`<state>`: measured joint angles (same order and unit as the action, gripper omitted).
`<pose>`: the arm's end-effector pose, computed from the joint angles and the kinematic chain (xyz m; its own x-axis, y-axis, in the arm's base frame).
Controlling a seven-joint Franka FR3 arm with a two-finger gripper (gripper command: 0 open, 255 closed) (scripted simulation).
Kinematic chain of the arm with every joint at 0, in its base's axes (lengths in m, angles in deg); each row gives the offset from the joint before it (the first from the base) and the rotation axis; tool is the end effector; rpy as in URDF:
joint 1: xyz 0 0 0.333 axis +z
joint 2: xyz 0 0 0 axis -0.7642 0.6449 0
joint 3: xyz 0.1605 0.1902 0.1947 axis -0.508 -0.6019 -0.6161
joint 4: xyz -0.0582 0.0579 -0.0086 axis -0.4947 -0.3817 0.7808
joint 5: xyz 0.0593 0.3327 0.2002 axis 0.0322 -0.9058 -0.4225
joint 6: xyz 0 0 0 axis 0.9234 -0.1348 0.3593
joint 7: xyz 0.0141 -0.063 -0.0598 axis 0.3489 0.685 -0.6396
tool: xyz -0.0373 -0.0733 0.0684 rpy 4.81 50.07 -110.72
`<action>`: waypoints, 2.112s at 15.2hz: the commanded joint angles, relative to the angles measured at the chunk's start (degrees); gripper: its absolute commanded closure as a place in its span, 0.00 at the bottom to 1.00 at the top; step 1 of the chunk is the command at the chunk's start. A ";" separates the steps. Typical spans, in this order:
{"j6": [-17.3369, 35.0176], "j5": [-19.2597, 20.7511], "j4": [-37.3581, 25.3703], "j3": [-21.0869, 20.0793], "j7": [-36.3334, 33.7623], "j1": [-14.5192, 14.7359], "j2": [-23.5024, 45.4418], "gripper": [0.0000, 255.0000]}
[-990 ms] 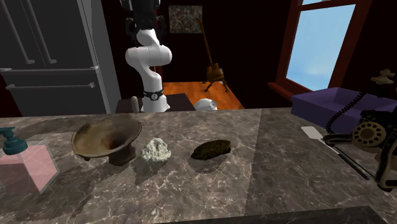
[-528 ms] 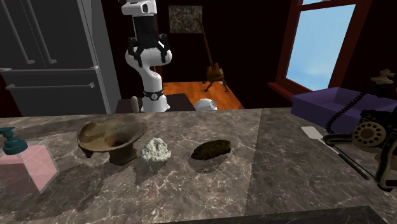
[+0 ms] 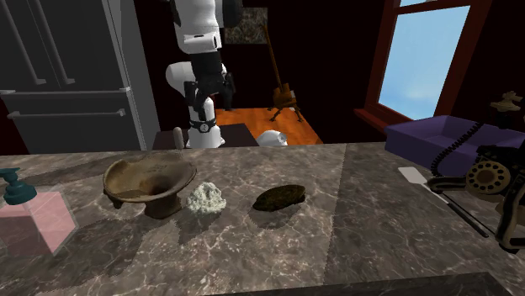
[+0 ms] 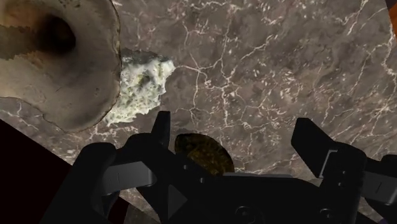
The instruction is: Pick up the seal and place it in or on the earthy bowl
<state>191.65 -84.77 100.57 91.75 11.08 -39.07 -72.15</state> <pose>0.4400 0.0106 0.4449 0.8080 0.5822 0.0900 0.5871 -0.8084 -0.0415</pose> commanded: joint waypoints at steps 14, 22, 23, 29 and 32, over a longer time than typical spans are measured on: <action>21.84 -13.98 -11.58 -1.71 32.83 7.49 28.51 0.00; 27.28 -18.90 -20.74 -7.54 46.68 7.44 40.88 0.00; 27.79 -19.09 -20.92 -7.69 46.81 7.43 41.56 0.00; 30.96 -20.32 -22.46 -8.66 47.69 7.35 46.20 0.00; 30.96 -20.31 -22.46 -8.67 47.68 7.35 46.20 0.00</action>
<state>222.51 -105.05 78.17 83.11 58.73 -31.72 -26.08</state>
